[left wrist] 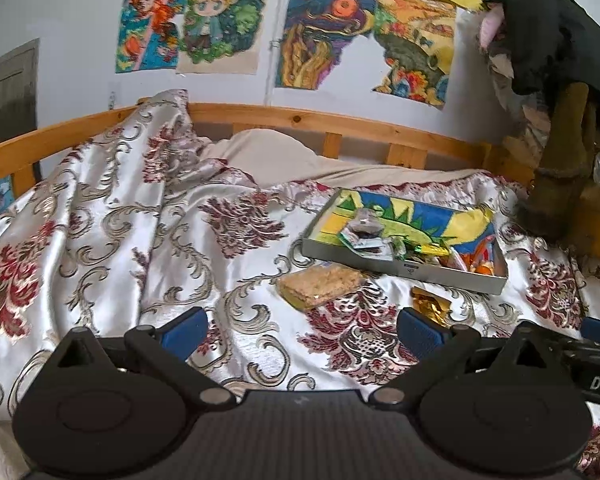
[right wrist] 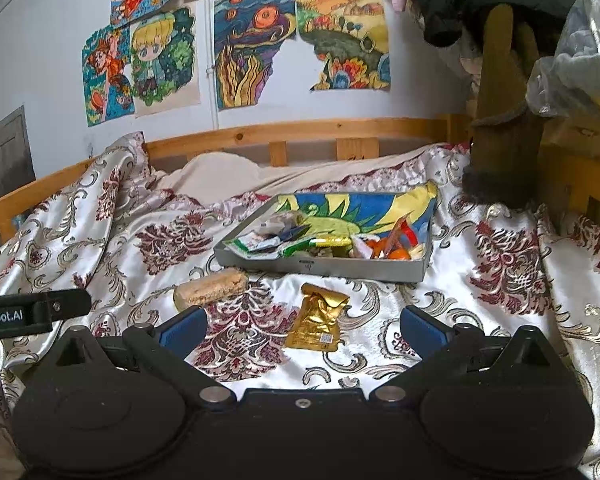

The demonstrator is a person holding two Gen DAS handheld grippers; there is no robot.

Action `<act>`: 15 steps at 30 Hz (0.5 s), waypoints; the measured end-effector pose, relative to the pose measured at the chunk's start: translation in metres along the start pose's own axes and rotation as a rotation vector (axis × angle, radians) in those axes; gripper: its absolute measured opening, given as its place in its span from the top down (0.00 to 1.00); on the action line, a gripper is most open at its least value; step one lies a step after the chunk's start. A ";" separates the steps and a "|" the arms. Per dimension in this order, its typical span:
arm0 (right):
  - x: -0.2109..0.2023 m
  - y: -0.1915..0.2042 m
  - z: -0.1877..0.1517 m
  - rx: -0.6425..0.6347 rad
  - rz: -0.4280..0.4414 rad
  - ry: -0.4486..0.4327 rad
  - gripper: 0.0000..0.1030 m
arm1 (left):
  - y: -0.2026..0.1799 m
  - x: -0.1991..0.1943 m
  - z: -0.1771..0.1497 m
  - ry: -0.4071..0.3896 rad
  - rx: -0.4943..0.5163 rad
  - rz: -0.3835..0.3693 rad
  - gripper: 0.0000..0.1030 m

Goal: Organize snacks
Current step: 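Lower the left tool onto the rice-cracker pack while the right approaches the gold wrapper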

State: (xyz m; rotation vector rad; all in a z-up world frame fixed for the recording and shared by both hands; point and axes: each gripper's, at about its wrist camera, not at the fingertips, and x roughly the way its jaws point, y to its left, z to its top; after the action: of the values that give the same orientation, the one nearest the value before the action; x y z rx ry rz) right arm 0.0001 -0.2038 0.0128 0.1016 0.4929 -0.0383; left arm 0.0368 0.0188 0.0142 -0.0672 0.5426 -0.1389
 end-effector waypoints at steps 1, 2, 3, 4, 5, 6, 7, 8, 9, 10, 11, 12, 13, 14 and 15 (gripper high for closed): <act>0.002 0.000 0.001 -0.001 0.002 0.006 0.01 | -0.001 0.002 0.002 0.007 0.014 -0.007 0.00; 0.004 0.000 0.002 -0.001 0.005 0.013 0.01 | -0.001 0.005 0.005 0.014 0.030 -0.010 0.00; 0.007 0.000 0.003 -0.002 0.007 0.018 0.01 | -0.002 0.009 0.009 0.021 0.042 -0.011 0.01; 0.009 0.000 0.005 -0.002 0.008 0.023 0.01 | -0.004 0.012 0.012 0.028 0.051 -0.014 0.01; 0.012 0.000 0.007 -0.002 0.009 0.027 0.01 | -0.004 0.017 0.015 0.038 0.060 -0.020 0.01; 0.014 0.000 0.008 -0.002 0.011 0.029 0.01 | -0.005 0.020 0.019 0.047 0.067 -0.025 0.00; 0.016 -0.001 0.010 -0.003 0.012 0.031 0.01 | -0.006 0.025 0.022 0.057 0.073 -0.031 0.00; 0.019 -0.001 0.012 -0.006 0.012 0.032 0.01 | -0.005 0.030 0.026 0.066 0.076 -0.036 0.00; 0.021 -0.001 0.014 -0.009 0.012 0.034 0.01 | -0.005 0.034 0.029 0.071 0.079 -0.039 0.00; 0.024 -0.001 0.016 -0.011 0.012 0.035 0.01 | -0.004 0.039 0.033 0.077 0.084 -0.043 0.00; 0.027 -0.002 0.018 -0.014 0.013 0.037 0.01 | -0.004 0.045 0.035 0.082 0.088 -0.044 0.00; 0.030 -0.002 0.019 -0.016 0.013 0.039 0.01 | -0.004 0.050 0.038 0.087 0.095 -0.045 0.00; 0.034 -0.003 0.021 -0.020 0.014 0.041 0.01 | -0.004 0.056 0.040 0.090 0.105 -0.048 0.00; 0.037 -0.003 0.023 -0.024 0.012 0.042 0.01 | -0.004 0.061 0.041 0.092 0.116 -0.050 0.00; 0.041 -0.003 0.024 -0.029 0.011 0.045 0.01 | -0.004 0.066 0.042 0.094 0.127 -0.048 0.00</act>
State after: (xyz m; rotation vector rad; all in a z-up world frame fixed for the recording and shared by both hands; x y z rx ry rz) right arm 0.0473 -0.2103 0.0141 0.0766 0.5375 -0.0176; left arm 0.1144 0.0062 0.0170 0.0499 0.6245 -0.2239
